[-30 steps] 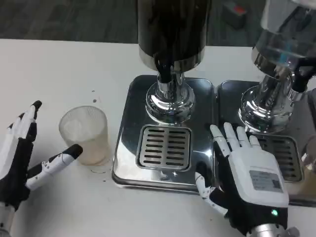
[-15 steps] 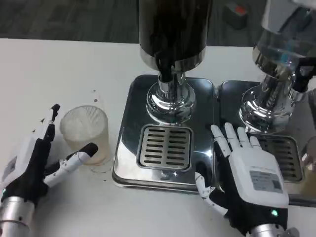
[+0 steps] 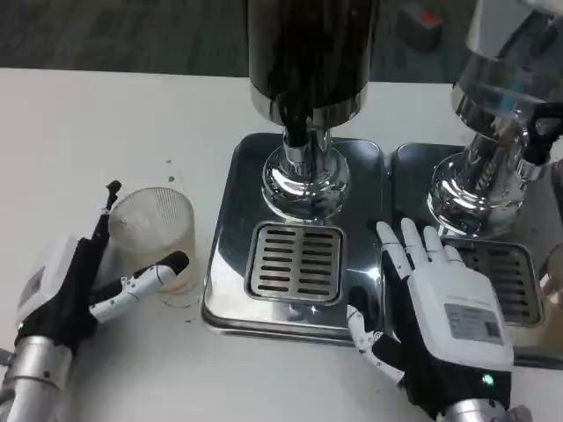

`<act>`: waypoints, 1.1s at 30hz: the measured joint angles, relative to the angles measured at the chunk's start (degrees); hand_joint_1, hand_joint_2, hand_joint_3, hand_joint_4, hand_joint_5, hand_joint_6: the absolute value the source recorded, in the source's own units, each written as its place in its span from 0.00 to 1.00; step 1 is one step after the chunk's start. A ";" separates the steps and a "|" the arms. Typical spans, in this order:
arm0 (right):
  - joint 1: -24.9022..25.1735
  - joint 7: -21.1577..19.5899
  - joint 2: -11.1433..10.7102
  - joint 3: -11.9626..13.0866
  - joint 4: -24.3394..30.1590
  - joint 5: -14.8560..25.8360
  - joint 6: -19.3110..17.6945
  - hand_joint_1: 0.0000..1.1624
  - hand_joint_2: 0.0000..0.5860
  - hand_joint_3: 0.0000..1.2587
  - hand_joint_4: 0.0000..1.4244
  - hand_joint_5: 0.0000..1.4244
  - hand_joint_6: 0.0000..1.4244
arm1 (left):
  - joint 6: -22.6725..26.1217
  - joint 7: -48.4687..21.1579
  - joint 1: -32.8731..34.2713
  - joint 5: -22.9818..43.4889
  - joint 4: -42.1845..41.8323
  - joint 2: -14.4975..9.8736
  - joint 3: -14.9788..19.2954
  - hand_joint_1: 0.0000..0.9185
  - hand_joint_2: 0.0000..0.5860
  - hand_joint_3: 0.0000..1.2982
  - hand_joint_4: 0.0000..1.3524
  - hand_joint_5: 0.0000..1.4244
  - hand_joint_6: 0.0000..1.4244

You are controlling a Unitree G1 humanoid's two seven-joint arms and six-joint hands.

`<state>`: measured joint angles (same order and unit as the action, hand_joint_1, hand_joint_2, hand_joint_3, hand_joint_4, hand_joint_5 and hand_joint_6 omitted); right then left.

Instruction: Grasp the cup under the faucet to collect the drink, then remove the cup.

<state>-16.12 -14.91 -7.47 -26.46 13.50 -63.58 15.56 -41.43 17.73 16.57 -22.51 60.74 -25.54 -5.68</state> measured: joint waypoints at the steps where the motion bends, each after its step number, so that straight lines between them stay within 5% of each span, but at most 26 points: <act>1: 0.00 0.00 0.04 -0.06 0.00 0.00 0.00 0.35 0.91 0.07 0.00 0.00 0.04 | -0.20 -0.01 0.01 -0.01 0.28 0.06 -0.01 0.29 0.10 0.00 0.01 0.20 0.18; 9: -0.09 0.00 0.07 -0.10 0.00 0.01 0.02 0.35 0.91 0.07 0.00 0.00 0.05 | -1.90 0.27 0.45 1.19 1.65 0.46 -0.03 0.29 0.11 0.10 0.14 0.35 0.37; 17: -0.16 0.00 0.19 -0.17 0.00 0.02 0.06 0.35 0.91 0.07 0.00 0.00 0.06 | -1.82 0.51 1.79 1.39 1.99 0.40 -0.91 0.32 0.14 0.31 0.36 0.54 0.57; 33: -0.42 0.00 0.40 -0.47 0.01 0.14 0.11 0.35 0.91 0.07 0.00 0.00 0.07 | -2.58 6.94 1.18 -0.76 1.83 0.33 -2.17 0.42 0.19 0.41 0.46 0.61 0.63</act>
<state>-16.54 -14.91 -7.07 -26.93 13.51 -63.44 15.67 -44.00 24.67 17.75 -23.27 62.57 -25.20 -7.85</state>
